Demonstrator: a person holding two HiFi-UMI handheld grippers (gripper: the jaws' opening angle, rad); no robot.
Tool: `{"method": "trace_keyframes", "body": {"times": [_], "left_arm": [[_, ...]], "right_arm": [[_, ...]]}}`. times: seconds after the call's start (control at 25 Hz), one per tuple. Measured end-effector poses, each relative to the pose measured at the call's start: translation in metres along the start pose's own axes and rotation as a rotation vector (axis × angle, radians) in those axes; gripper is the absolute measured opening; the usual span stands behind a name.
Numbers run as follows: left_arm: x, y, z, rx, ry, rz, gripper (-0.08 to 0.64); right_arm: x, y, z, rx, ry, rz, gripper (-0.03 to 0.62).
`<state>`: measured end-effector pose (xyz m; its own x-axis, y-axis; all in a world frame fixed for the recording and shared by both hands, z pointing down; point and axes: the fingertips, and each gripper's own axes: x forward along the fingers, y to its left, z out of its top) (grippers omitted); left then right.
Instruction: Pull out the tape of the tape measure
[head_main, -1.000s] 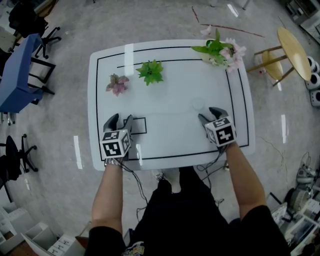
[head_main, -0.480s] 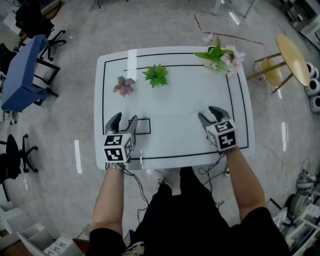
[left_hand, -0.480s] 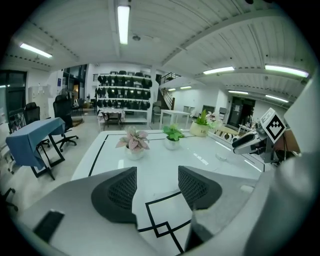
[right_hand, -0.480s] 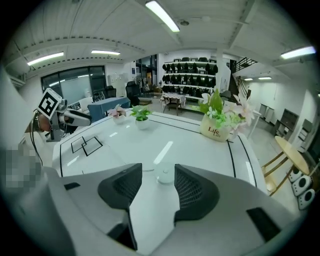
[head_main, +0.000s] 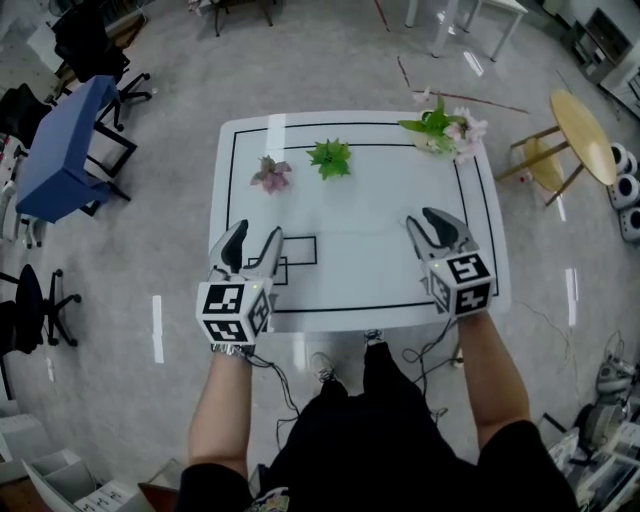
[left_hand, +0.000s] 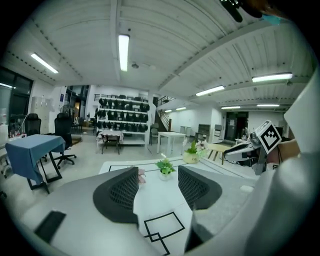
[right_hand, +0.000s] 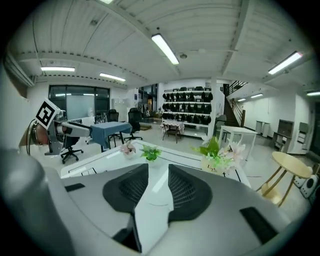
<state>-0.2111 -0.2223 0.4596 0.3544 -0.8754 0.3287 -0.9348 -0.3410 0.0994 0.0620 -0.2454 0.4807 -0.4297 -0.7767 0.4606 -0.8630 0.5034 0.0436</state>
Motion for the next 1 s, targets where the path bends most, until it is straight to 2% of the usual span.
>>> {"method": "trace_keyframes", "body": {"times": [0.24,0.36,0.44,0.64,1.0], "left_arm": [[-0.06,-0.009,0.055,0.02,-0.154,-0.003,0.239],[-0.09,-0.012,0.074,0.029,-0.212,-0.007,0.23],[-0.108,-0.013,0.082,0.034,-0.235,-0.012,0.197],[-0.146,-0.017,0.093,0.047,-0.266,-0.034,0.015],[-0.193,-0.043,0.106,0.088,-0.308,-0.1,0.003]], "right_arm": [[-0.05,0.026,0.049,0.012,-0.166,-0.017,0.004],[-0.077,0.041,0.071,-0.003,-0.234,-0.022,-0.002],[-0.095,0.055,0.086,-0.02,-0.285,-0.008,-0.002],[-0.14,0.09,0.115,-0.073,-0.4,0.023,-0.003],[-0.194,0.12,0.13,-0.106,-0.431,0.0,-0.003]]}}
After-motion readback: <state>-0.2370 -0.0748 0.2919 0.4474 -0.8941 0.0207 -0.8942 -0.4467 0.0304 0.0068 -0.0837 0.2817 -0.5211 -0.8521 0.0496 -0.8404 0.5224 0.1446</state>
